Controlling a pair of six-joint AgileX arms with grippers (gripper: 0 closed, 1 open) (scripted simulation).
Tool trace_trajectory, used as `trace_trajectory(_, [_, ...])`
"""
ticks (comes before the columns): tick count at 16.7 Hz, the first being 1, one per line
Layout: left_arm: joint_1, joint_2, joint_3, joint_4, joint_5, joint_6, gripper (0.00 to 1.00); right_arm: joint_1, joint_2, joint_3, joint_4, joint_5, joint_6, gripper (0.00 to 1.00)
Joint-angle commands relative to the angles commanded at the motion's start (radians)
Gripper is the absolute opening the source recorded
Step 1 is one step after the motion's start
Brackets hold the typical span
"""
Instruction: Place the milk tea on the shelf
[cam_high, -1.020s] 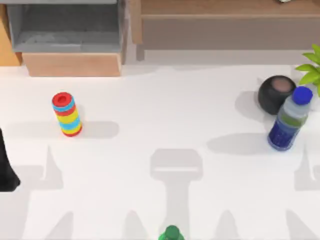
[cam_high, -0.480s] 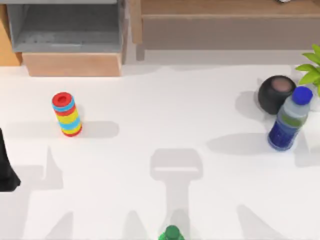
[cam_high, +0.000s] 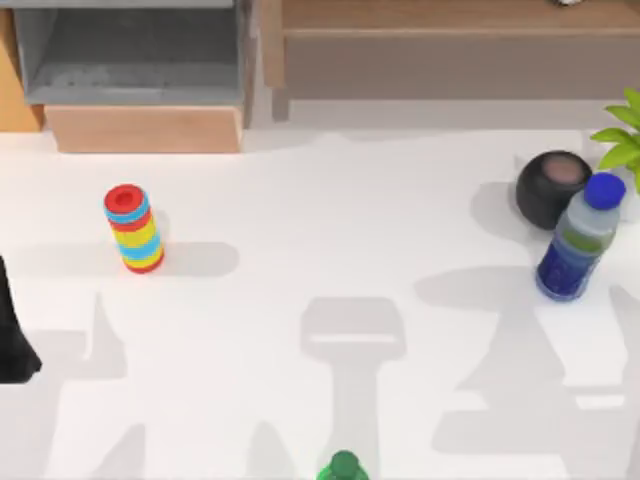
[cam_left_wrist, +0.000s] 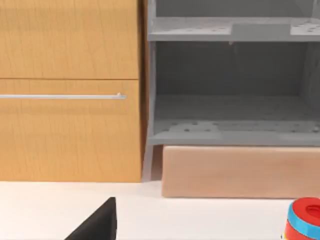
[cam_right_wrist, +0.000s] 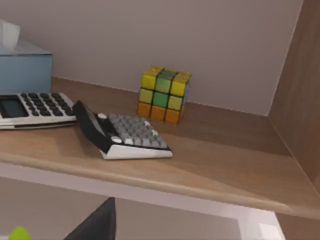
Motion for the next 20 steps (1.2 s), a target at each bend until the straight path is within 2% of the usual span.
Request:
trace_trajectory(4, [0.000, 0.000, 0.000, 0.000, 0.000, 0.000, 1.00, -0.162, 0.367, 0.074, 0.176, -0.110, -0.039, 1.00])
trace_trajectory(9, [0.000, 0.000, 0.000, 0.000, 0.000, 0.000, 1.00, -0.277, 0.619, 0.096, 0.232, -0.190, -0.063, 1.00])
trace_trajectory(16, [0.000, 0.000, 0.000, 0.000, 0.000, 0.000, 1.00, -0.284, 0.648, 0.095, 0.232, -0.196, -0.063, 1.00])
trace_trajectory(20, [0.000, 0.000, 0.000, 0.000, 0.000, 0.000, 1.00, -0.227, 0.724, 0.184, 0.236, -0.138, -0.041, 1.00])
